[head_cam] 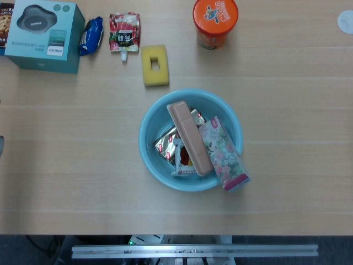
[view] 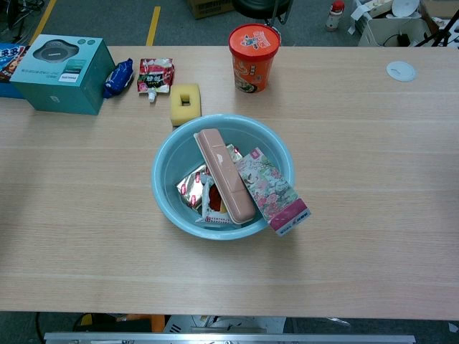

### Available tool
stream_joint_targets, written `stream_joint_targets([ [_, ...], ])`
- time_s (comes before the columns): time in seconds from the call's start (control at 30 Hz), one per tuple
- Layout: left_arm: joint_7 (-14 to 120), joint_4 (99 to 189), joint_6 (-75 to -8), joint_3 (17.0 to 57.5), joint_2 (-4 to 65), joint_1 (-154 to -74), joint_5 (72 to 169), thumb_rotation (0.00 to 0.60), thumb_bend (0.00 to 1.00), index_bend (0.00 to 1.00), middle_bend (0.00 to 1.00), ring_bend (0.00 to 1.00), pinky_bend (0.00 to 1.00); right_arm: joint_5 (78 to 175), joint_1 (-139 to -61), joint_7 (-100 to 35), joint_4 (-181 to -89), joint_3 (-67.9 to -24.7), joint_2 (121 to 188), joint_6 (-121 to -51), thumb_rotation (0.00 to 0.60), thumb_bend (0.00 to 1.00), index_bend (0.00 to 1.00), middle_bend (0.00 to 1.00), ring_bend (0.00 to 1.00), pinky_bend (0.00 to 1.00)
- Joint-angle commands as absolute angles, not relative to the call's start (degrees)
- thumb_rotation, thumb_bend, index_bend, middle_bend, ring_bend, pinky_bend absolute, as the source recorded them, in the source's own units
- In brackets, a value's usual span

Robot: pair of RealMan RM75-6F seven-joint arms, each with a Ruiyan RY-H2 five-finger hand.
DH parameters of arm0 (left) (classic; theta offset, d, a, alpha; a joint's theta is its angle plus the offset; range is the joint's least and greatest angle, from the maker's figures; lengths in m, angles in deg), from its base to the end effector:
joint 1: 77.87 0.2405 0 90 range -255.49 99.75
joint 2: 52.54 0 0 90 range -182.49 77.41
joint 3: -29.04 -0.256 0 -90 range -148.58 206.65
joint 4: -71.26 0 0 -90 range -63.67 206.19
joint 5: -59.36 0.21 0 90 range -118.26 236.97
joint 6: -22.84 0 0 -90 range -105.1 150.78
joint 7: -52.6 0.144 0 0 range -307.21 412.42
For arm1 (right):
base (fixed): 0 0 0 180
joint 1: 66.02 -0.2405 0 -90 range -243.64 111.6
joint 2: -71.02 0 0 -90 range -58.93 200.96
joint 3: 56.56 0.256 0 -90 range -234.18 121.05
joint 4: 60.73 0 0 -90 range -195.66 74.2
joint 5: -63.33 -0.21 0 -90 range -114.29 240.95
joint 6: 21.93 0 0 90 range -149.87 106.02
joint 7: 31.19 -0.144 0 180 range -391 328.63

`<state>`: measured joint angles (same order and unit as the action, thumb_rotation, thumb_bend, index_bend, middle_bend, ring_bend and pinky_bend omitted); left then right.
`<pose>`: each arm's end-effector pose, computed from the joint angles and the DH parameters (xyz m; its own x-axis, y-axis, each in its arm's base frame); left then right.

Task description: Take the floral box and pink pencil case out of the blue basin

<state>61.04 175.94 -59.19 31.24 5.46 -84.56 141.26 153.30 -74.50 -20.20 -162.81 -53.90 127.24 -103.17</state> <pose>-0.2823 0.1840 0.1673 0.4257 0.0696 0.9022 0.9040 0.0097 -0.4274 -0.2691 -0.1945 0.1731 0.5484 -0.0229 0.8359 -0.8281 -0.1533 0.5392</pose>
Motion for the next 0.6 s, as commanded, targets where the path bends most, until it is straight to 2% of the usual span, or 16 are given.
stream_joint_targets([
  [0.03,60.98,175.84,-58.99,31.28,5.57,-84.63,141.09,0.6,0.36,0.21,0.18,0.1,0.1,153.72,-74.73,-20.58,-162.91,-54.07,127.16,-102.85,0.6,0.23,0.41,0.38,0.27,0.43],
  [0.33,60.79,176.07,-59.75,31.13,5.22,-84.19,141.69,0.6,0.36,0.21,0.18,0.1,0.1,157.65,-76.3,-22.73,-164.11,-54.83,125.75,-101.6,0.6,0.23,0.41,0.38,0.27,0.43],
  [0.6,60.91,176.62,-59.82,31.1,4.83,-84.14,141.98,0.6,0.36,0.21,0.18,0.1,0.1,164.5,-80.85,-23.61,-166.67,-56.26,124.11,-96.16,0.6,0.21,0.41,0.38,0.27,0.43],
])
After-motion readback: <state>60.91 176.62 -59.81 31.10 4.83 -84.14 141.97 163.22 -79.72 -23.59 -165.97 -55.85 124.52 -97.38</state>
